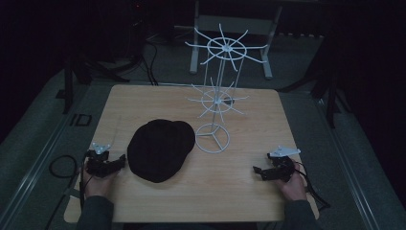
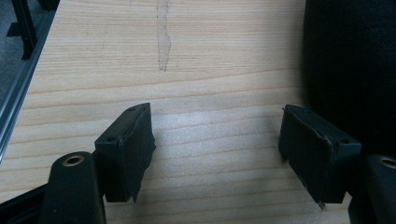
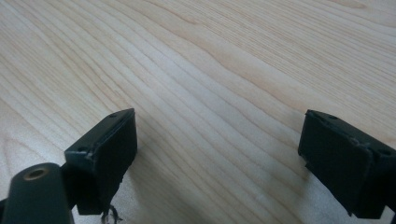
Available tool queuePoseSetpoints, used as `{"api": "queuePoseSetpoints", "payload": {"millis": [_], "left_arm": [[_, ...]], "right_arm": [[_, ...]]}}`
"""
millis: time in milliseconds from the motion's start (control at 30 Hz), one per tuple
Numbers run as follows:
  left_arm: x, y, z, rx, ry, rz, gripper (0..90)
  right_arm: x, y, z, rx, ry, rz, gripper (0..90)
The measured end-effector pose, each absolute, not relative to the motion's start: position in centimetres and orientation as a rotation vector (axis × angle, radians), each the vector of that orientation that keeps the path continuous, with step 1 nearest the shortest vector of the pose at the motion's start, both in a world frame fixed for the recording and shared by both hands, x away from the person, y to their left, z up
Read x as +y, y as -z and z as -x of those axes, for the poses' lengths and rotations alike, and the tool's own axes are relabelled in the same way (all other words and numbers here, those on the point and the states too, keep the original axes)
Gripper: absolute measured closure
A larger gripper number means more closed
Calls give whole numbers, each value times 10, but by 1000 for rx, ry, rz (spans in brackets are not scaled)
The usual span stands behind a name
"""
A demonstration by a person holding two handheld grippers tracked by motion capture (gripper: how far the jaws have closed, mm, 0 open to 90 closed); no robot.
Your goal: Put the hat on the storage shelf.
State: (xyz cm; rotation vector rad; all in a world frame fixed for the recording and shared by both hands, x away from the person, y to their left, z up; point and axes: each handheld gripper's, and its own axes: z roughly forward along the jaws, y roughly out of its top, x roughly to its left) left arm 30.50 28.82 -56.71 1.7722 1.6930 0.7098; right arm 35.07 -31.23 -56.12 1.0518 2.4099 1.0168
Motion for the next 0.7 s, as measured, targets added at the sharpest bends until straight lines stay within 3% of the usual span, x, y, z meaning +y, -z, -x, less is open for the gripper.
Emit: {"api": "queuePoseSetpoints", "payload": {"millis": [300,533,700], "left_arm": [[288,567,-305,1699,-710,-1768,282],[293,561,-303,1728,-657,-1762,463],[295,552,-302,1706,-621,-1761,478]], "right_arm": [[-312,561,-349,2402,-1012,-1065,116],[-312,561,-348,2397,-1012,-1070,117],[-312,561,-348,2396,-1012,-1073,117]]}}
